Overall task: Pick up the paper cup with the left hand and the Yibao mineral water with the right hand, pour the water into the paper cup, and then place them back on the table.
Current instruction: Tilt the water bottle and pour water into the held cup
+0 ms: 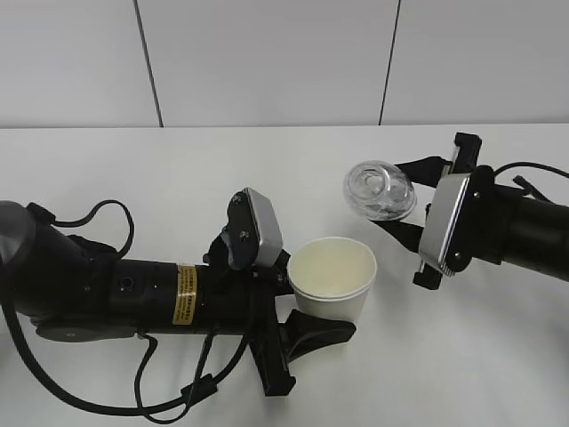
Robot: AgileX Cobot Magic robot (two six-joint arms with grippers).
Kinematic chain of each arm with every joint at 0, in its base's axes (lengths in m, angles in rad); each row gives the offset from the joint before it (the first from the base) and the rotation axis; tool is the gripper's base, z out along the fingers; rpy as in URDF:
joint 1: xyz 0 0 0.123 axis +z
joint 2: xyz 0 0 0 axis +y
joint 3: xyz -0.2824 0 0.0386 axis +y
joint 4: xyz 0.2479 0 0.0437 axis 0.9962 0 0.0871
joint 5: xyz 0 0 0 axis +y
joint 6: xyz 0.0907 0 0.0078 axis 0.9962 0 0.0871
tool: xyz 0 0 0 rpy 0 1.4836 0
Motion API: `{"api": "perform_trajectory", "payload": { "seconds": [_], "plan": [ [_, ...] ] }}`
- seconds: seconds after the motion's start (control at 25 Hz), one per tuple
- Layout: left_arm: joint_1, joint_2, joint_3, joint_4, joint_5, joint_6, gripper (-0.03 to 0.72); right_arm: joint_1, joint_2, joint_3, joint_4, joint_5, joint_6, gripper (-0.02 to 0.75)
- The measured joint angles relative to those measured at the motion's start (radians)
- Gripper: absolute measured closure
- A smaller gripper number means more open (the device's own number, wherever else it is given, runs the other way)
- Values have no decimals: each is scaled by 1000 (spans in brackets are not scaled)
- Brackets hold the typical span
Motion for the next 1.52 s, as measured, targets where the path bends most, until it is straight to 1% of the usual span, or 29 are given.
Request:
{"api": "perform_trajectory", "payload": {
  "seconds": [0.08, 0.48, 0.68, 0.8, 1.0, 1.2, 1.36, 1.52],
  "plan": [
    [0, 0, 0, -6, 0, 0, 265, 0, 0, -1, 23, 0, -3, 356],
    [0, 0, -1, -20, 0, 0, 265, 0, 0, -13, 36, 27, -7, 356],
    [0, 0, -1, -20, 0, 0, 265, 0, 0, -14, 75, -3, -7, 356],
    [0, 0, -1, -20, 0, 0, 265, 0, 4, -15, 112, -52, -8, 356],
    [-1, 0, -1, -21, 1, 0, 265, 0, 14, -24, 155, -63, -8, 356],
    [-1, 0, -2, -22, 1, 0, 265, 0, 42, -72, 138, -67, -11, 356],
    [-1, 0, -2, -23, 0, 0, 265, 0, 85, -100, 86, -72, -20, 356],
    [-1, 0, -3, -23, 0, 0, 265, 0, 110, -96, 28, -72, -77, 356]
  ]
}}
